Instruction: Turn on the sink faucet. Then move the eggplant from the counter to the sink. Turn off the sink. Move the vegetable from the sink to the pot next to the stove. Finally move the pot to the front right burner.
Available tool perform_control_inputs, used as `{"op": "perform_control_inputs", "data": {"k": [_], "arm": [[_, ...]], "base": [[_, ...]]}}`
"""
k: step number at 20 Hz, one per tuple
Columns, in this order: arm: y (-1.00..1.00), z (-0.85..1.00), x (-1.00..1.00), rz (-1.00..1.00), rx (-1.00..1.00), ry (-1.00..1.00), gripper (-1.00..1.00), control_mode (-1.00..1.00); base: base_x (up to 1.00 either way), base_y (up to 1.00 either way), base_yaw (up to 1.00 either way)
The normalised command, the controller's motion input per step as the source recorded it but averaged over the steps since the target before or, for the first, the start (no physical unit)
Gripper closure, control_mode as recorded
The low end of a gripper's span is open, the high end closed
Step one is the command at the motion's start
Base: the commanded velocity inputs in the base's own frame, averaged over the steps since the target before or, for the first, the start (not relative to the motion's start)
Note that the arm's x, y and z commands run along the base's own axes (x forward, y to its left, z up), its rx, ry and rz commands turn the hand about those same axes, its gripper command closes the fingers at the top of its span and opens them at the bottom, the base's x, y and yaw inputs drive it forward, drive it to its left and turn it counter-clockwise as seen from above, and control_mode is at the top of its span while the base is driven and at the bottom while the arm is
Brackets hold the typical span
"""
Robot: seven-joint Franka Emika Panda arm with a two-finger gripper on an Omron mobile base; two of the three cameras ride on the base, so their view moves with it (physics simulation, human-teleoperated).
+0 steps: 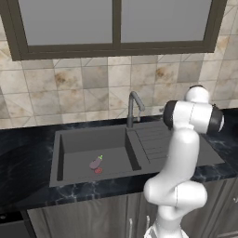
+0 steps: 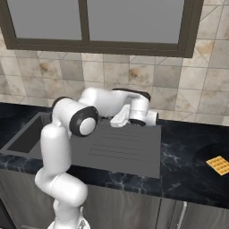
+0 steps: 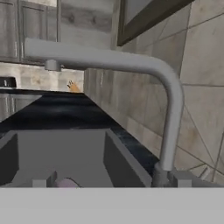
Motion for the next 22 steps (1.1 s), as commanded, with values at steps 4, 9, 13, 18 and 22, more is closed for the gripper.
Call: {"op": "perform_control_inputs", "data": {"k": [4, 9, 13, 18, 22], "arm": [[0.08, 0.61, -0.85, -0.07, -0.01, -0.02, -1.0, -1.0], [0.24, 0.76, -0.71, -0.07, -0.04, 0.0, -1.0, -1.0], [0.35, 0.67, -0.74, -0.1, -0.06, 0.05, -1.0, -1.0], [0.5, 0.29, -0.74, -0.09, -0.18, 0.21, -1.0, -1.0], [0.87, 0.05, -0.48, -0.12, -0.3, 0.36, -1.0, -1.0]], "base": [[0.0, 0.0, 0.0], [0.0, 0.0, 0.0], [0.0, 0.0, 0.0], [0.0, 0.0, 0.0], [0.0, 0.0, 0.0]]}}
